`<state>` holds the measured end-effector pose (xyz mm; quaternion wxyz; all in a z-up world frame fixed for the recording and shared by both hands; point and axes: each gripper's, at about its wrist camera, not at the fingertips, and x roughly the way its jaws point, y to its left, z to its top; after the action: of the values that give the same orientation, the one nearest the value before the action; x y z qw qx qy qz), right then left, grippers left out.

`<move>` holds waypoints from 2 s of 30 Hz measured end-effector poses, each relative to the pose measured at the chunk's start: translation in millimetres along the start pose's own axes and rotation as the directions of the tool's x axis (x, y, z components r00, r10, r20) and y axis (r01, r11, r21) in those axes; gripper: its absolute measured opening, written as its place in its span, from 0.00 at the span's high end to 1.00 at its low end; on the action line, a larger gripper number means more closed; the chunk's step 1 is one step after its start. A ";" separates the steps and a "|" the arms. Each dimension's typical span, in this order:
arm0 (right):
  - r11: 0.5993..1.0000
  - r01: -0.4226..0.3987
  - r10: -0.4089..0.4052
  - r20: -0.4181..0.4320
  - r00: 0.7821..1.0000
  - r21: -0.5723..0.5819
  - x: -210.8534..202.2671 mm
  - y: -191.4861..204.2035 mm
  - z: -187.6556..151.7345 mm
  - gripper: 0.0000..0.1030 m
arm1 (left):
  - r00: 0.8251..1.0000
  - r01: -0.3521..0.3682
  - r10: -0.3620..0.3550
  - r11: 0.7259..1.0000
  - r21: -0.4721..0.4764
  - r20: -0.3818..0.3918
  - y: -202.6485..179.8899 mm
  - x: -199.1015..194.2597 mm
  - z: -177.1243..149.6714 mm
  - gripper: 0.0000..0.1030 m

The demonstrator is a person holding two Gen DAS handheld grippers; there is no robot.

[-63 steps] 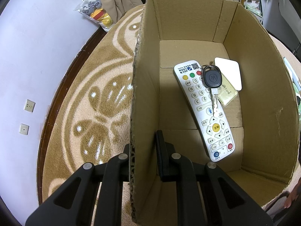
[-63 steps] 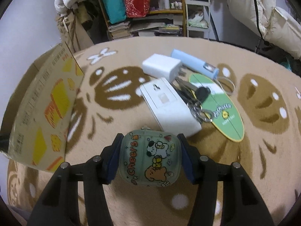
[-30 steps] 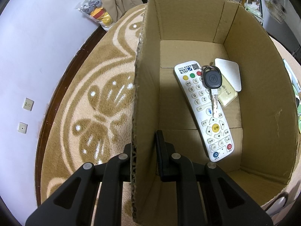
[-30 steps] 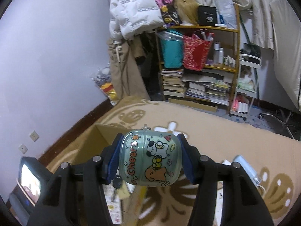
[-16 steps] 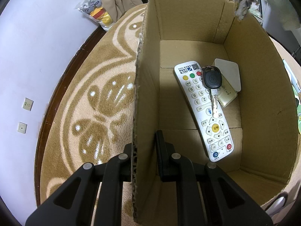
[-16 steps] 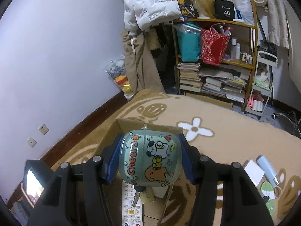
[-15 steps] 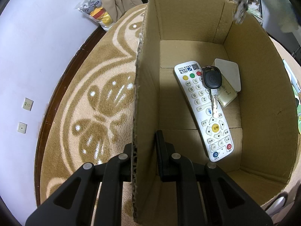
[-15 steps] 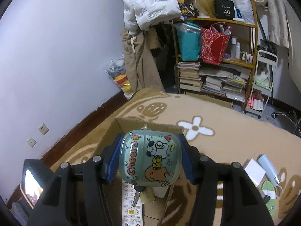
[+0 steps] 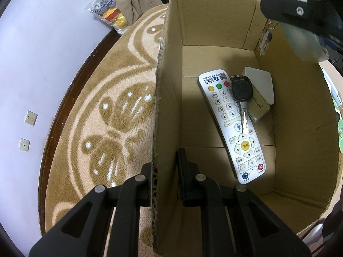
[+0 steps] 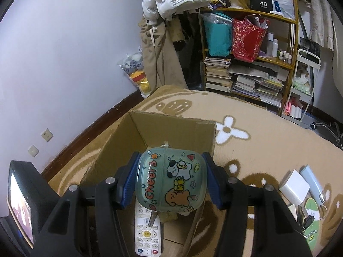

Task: Organize rigid objects
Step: 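Lower the mug into the box beside the remote and open the right gripper, then move the right gripper back to the rug items and approach the white device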

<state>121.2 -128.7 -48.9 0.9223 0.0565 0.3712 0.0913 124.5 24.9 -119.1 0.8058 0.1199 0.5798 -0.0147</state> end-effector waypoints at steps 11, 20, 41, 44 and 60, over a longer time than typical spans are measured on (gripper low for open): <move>1.000 0.004 -0.004 -0.013 1.000 0.007 5.4 -2.5 -5.0 0.41 | 1.000 0.010 -0.010 1.000 -0.007 -0.003 1.9 0.5 0.5 0.88; 1.000 0.000 0.000 -0.012 1.000 0.008 7.1 -2.5 -6.3 0.41 | 1.000 0.008 -0.008 1.000 -0.002 -0.001 0.7 0.0 -0.1 0.88; 0.999 -0.013 0.012 0.038 0.999 0.043 -24.1 -18.7 -3.0 0.28 | 1.000 0.006 -0.006 1.000 -0.002 -0.001 3.1 -0.4 -0.9 0.88; 0.999 0.014 -0.016 0.037 0.999 0.050 -30.6 -29.0 -4.9 0.28 | 1.000 0.003 -0.003 1.000 -0.001 -0.001 2.9 -0.4 -0.9 0.88; 0.975 0.176 -0.171 -0.052 0.984 0.132 -38.1 -120.1 -57.6 0.28 | 1.000 0.002 -0.002 1.000 0.001 -0.002 1.5 0.5 -0.6 0.88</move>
<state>69.5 -252.0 -85.2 0.9130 0.0846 0.3988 -0.0140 124.4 26.5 -119.5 0.8051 0.1196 0.5807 -0.0154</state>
